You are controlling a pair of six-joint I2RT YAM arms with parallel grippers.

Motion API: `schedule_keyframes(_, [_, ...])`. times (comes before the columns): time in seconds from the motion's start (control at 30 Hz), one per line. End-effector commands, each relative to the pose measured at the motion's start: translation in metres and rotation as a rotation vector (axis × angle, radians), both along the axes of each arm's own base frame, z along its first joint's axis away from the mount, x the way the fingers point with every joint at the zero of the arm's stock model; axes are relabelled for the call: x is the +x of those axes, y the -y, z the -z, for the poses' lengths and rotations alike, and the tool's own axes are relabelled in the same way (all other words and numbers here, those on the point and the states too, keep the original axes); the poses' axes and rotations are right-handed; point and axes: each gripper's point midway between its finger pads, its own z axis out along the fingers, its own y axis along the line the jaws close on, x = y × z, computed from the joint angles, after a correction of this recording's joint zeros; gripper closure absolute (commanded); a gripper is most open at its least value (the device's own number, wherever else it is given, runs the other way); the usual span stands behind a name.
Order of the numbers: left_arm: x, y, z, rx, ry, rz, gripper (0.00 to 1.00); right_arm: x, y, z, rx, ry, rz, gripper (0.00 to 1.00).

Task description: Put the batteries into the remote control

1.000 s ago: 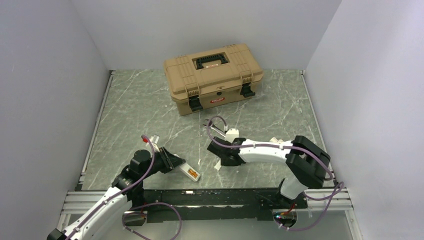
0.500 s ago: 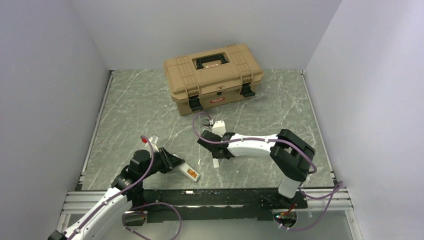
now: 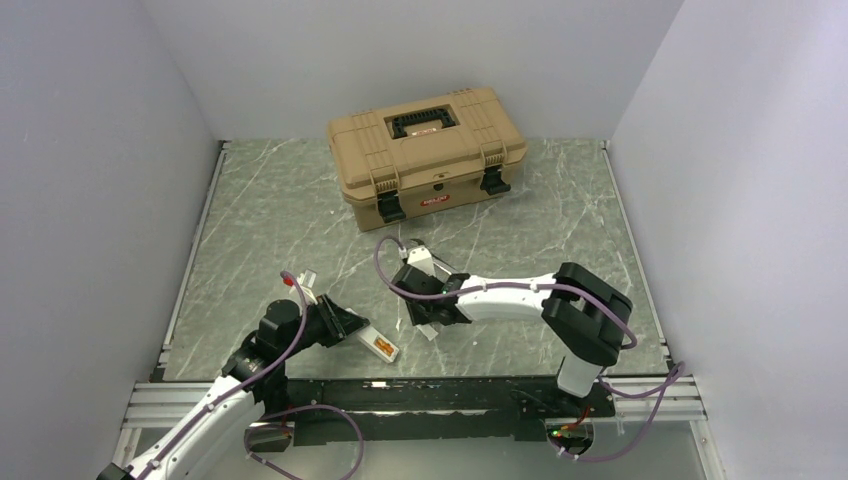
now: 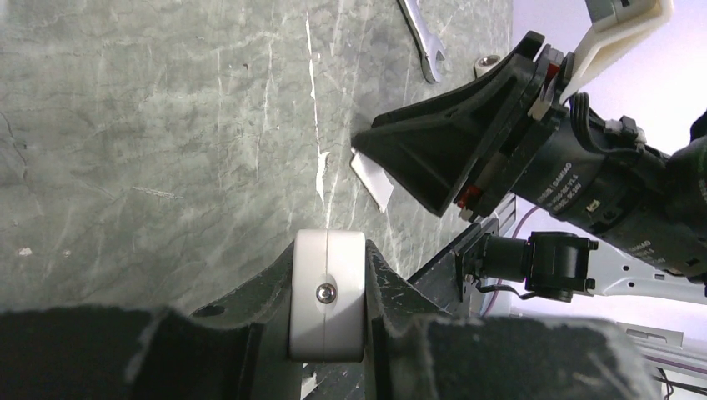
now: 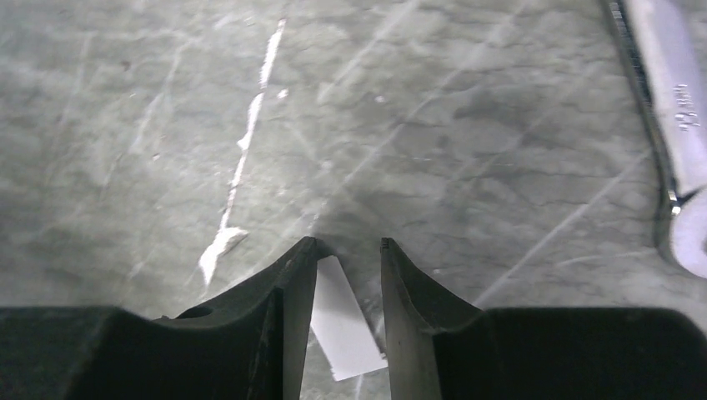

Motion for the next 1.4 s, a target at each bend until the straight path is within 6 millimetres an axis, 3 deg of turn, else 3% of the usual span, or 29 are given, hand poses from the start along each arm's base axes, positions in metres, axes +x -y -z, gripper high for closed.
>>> schedule_keyframes(0.0, [0.004,0.004,-0.022,-0.024,0.066,0.021,0.99,-0.039,-0.002,0.027,-0.024,-0.137,-0.128,0.63])
schedule_keyframes(0.23, [0.004,0.003,-0.021,-0.022,0.064,0.021,0.99,-0.048,-0.005,0.026,0.002,-0.153,-0.135,0.61])
schedule_keyframes(0.4, [0.004,0.003,-0.022,-0.021,0.066,0.020,0.99,-0.039,-0.002,0.014,0.033,-0.094,-0.123,0.46])
schedule_keyframes(0.57, [0.004,0.004,-0.022,-0.032,0.062,0.022,0.99,-0.036,0.001,0.007,0.030,-0.064,-0.155,0.42])
schedule_keyframes(0.97, [0.004,0.003,-0.020,-0.036,0.056,0.011,0.99,-0.070,0.048,0.017,-0.089,-0.137,-0.176,0.42])
schedule_keyframes(1.17, [0.004,0.004,-0.021,-0.035,0.054,0.018,0.99,-0.074,0.039,0.023,-0.125,-0.130,-0.240,0.42])
schedule_keyframes(1.37, [0.004,0.003,-0.021,-0.038,0.055,0.009,0.99,-0.085,0.038,0.029,-0.205,-0.133,-0.290,0.49])
